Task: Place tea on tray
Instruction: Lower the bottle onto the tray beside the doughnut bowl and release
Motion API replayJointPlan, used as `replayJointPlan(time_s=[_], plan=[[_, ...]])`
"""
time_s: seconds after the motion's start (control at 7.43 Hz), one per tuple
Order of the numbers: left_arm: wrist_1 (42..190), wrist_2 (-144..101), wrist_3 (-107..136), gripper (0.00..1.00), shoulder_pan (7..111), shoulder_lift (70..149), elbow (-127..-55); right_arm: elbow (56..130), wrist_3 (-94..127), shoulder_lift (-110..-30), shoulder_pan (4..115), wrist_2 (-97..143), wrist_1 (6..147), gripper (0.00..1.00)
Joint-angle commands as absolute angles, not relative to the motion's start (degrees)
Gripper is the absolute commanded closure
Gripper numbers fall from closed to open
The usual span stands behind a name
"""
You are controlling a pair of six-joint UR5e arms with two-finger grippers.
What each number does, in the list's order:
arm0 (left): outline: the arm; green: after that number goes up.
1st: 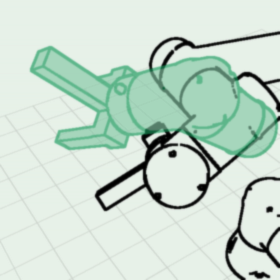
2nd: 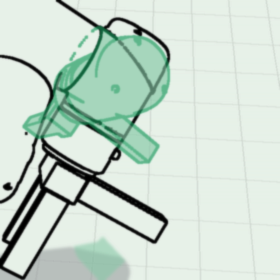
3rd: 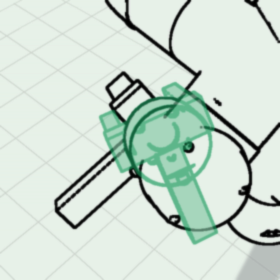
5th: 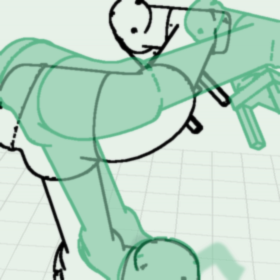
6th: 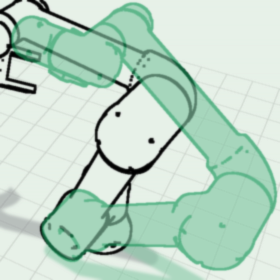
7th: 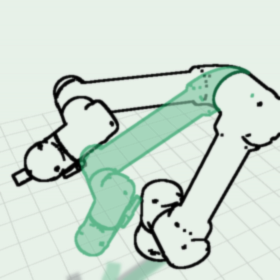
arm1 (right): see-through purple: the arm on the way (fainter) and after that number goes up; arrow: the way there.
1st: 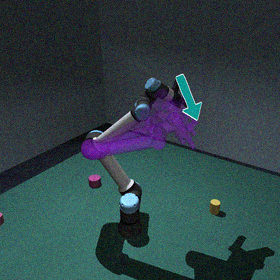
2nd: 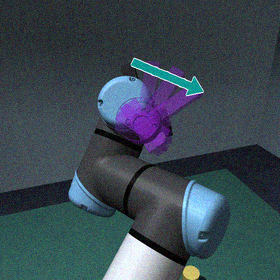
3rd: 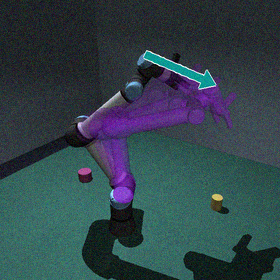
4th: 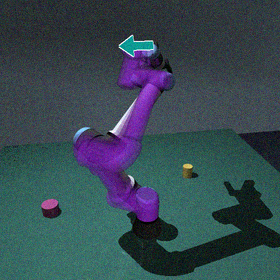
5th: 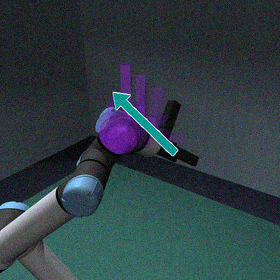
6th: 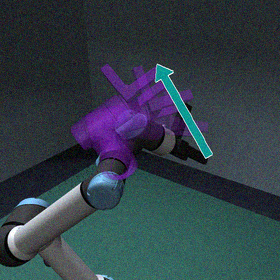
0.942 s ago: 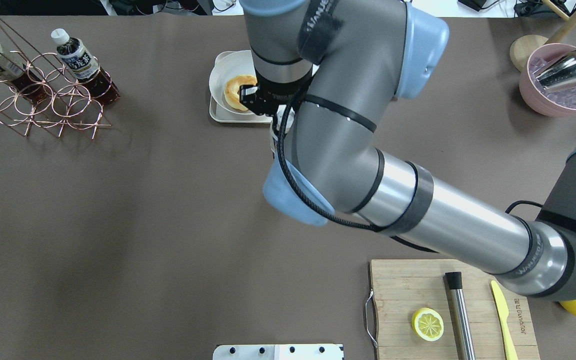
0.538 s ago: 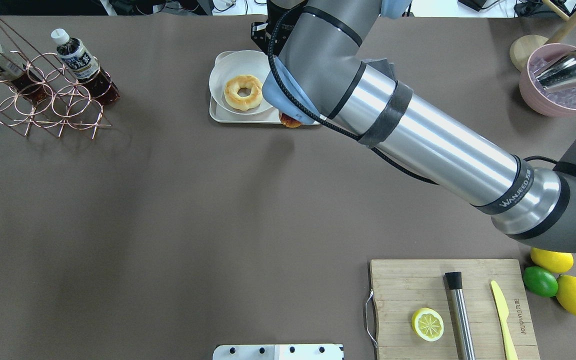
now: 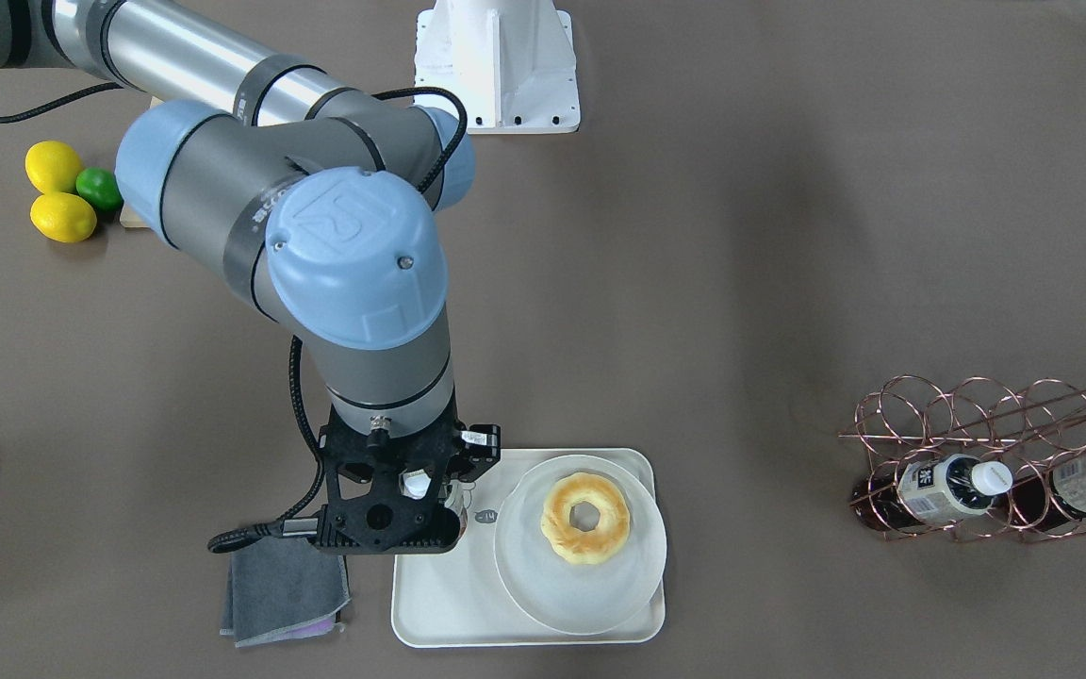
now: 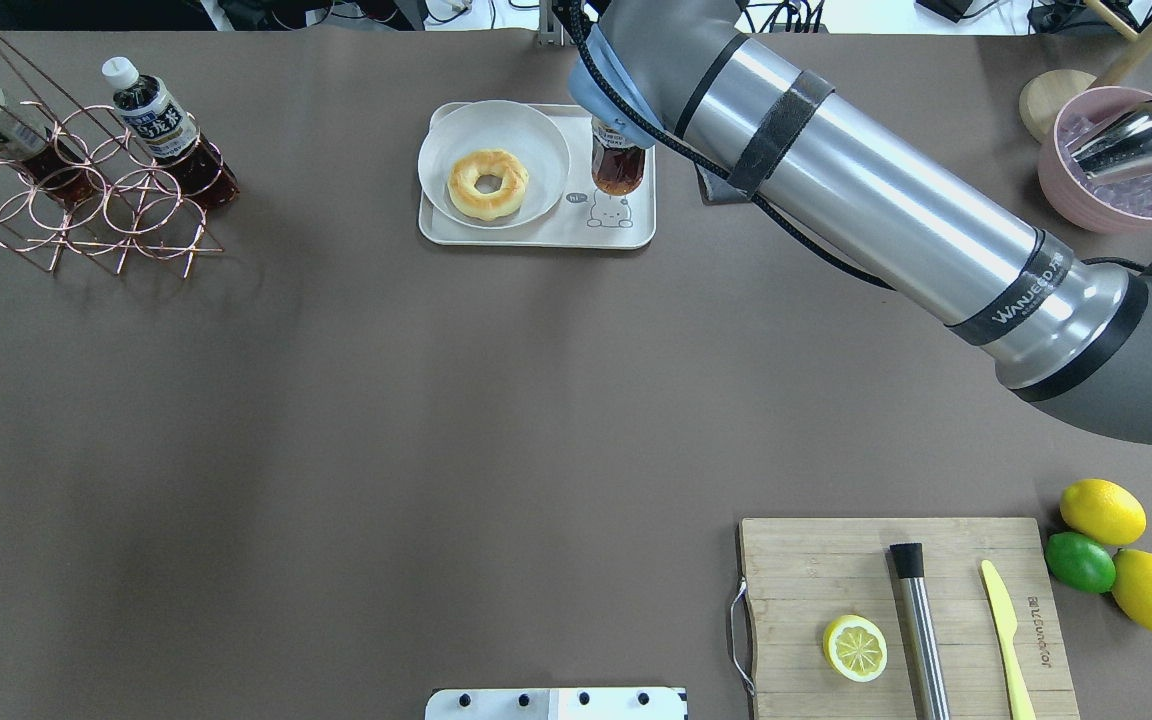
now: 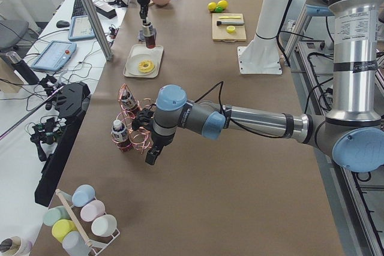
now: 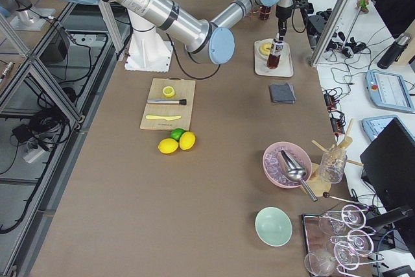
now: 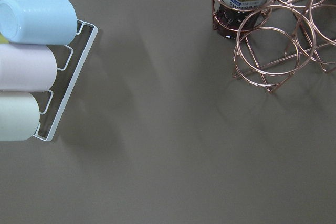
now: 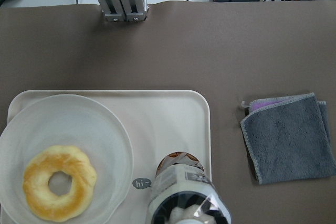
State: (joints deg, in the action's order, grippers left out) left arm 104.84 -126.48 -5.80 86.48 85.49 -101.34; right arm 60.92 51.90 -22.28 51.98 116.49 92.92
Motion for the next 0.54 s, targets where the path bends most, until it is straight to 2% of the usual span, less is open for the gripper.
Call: replayJointPlan(time_s=[0.0, 0.4], plan=[[104.9, -126.4, -5.8, 0.02, 86.5, 85.6, -101.4, 57.0, 51.9, -22.1, 52.3, 116.6, 88.7, 1.0], [104.9, -126.4, -5.7, 0.02, 86.4, 85.8, -101.2, 56.3, 51.9, -22.1, 51.6, 116.5, 87.5, 1.0]])
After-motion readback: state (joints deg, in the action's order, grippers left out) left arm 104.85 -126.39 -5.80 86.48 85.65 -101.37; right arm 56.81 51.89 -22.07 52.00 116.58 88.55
